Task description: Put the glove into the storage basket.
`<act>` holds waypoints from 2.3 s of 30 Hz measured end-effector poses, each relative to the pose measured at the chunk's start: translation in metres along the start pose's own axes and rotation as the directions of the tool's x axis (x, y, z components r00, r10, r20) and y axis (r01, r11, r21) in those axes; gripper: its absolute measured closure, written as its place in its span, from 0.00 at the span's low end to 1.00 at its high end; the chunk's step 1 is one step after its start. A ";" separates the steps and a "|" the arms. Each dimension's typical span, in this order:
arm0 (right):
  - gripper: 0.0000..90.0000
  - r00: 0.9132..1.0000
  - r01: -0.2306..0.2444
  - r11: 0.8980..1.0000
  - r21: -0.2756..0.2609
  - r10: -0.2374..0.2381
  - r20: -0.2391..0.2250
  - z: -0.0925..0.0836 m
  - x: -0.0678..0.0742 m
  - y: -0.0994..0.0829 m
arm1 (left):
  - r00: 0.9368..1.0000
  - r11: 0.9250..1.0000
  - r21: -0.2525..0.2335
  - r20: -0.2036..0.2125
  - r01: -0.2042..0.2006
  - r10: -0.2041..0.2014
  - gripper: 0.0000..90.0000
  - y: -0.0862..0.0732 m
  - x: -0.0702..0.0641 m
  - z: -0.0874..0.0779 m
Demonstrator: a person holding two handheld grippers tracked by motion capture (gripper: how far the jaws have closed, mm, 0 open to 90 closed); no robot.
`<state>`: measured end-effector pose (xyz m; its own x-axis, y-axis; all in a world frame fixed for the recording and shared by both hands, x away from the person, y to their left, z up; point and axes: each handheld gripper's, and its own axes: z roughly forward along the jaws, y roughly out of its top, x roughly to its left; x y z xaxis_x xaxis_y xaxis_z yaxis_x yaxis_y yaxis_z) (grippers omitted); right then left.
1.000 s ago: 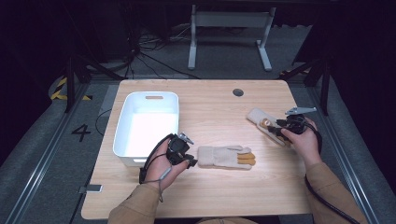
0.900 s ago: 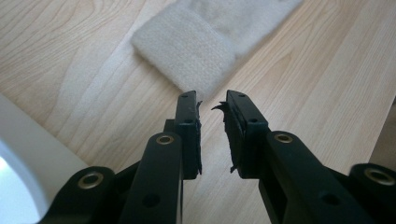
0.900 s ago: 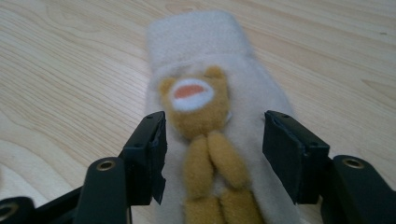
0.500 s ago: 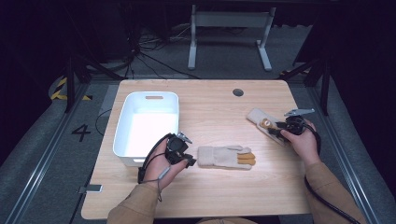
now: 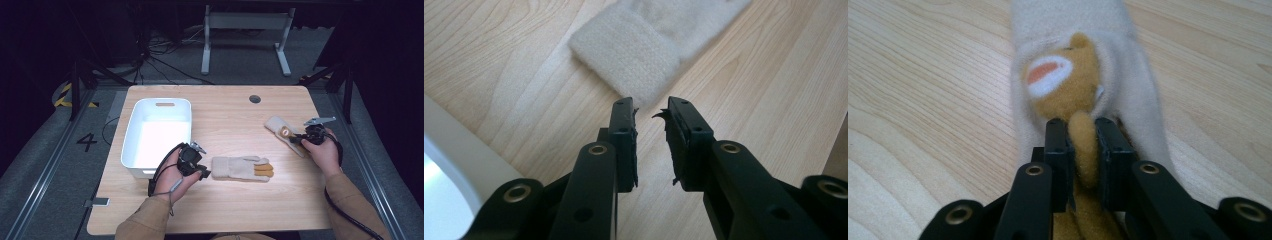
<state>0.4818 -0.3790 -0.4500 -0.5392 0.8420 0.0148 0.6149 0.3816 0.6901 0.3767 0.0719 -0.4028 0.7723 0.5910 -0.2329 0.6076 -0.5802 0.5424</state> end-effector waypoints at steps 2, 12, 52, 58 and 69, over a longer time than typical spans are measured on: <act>0.88 1.000 0.000 1.000 0.001 0.000 0.000 0.000 0.000 0.000 | 1.000 1.000 0.000 0.000 -0.001 0.001 0.82 0.000 0.000 0.000; 0.89 1.000 0.011 0.999 -0.051 -0.010 0.021 -0.020 0.006 0.008 | 1.000 1.000 -0.002 0.006 -0.002 0.002 0.82 0.002 0.001 0.000; 0.89 0.925 0.251 0.948 -0.197 -0.295 -0.239 -0.078 0.098 0.047 | 1.000 0.999 -0.043 0.019 -0.003 0.004 0.81 0.009 0.004 -0.003; 0.89 0.898 0.277 0.937 -0.212 -0.331 -0.290 -0.073 0.112 0.048 | 1.000 0.999 -0.044 0.018 -0.007 0.008 0.81 0.009 0.004 -0.004; 0.89 0.827 0.352 0.910 -0.216 -0.411 -0.384 -0.053 0.146 0.051 | 1.000 0.999 -0.033 0.011 0.010 -0.010 0.81 0.003 0.005 -0.003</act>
<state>0.4039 -0.2574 -0.3743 -0.9195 0.3930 0.0061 0.2453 0.5617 0.7901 0.3815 0.0749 -0.4000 0.7684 0.5902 -0.2474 0.6089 -0.5552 0.5666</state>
